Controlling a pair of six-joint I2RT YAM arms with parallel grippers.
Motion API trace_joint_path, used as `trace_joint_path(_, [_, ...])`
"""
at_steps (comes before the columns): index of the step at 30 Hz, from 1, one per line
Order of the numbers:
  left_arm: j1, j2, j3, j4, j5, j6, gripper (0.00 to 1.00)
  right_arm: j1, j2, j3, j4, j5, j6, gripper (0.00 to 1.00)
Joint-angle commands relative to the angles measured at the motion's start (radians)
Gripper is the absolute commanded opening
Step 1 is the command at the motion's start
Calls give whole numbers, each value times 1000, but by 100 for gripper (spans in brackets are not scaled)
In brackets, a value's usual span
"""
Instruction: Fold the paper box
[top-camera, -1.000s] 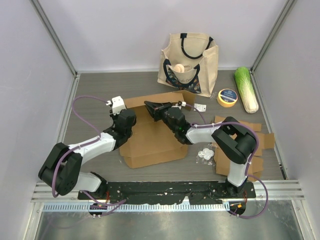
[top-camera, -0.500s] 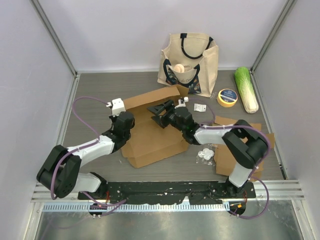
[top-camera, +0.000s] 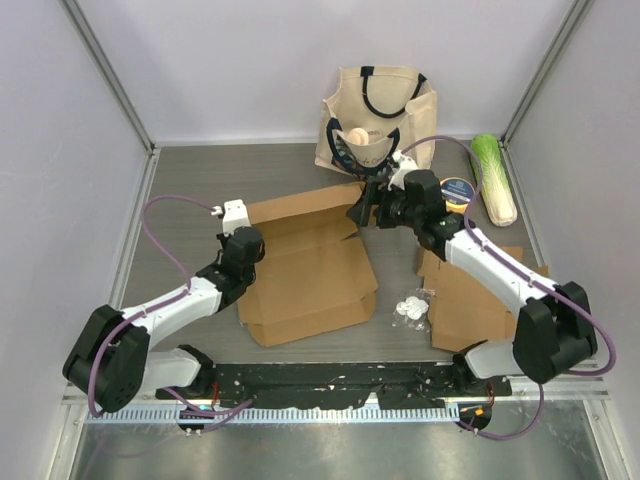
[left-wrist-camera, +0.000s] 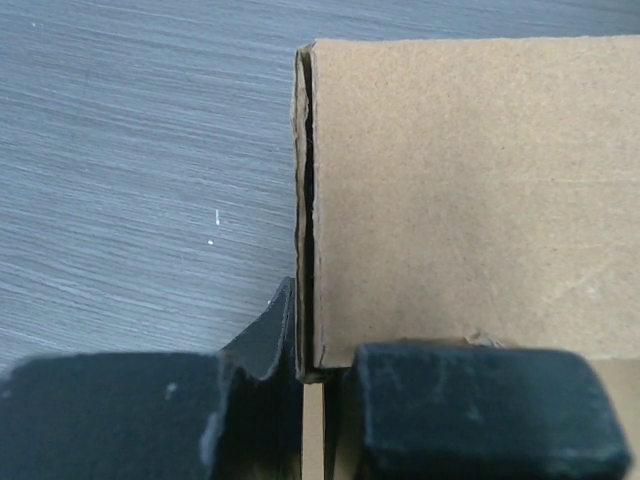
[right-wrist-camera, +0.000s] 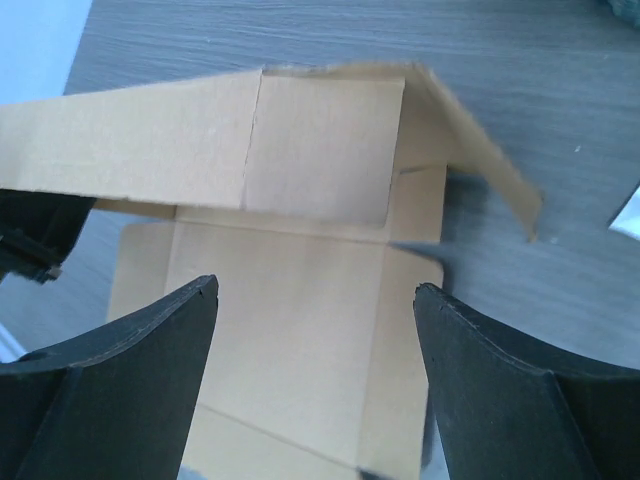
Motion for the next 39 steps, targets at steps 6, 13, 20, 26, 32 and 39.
trace_joint_path(6, [8, 11, 33, -53, 45, -32, 0, -23, 45, 6, 180, -31, -148, 76])
trace_joint_path(13, [15, 3, 23, -56, 72, -35, 0, -9, -65, 8, 48, 53, 4, 81])
trace_joint_path(20, [17, -4, 35, -63, 77, -28, 0, 40, 68, 229, -83, 133, -27, 78])
trace_joint_path(26, [17, -4, 32, -65, 78, -45, 0, 42, 218, 377, -121, 79, 16, 70])
trace_joint_path(32, [18, -4, 36, -72, 89, -53, 0, 42, 272, 359, -71, 24, 80, 69])
trace_joint_path(39, [18, -9, 38, -79, 95, -51, 0, 30, 304, 254, 205, -175, 327, 58])
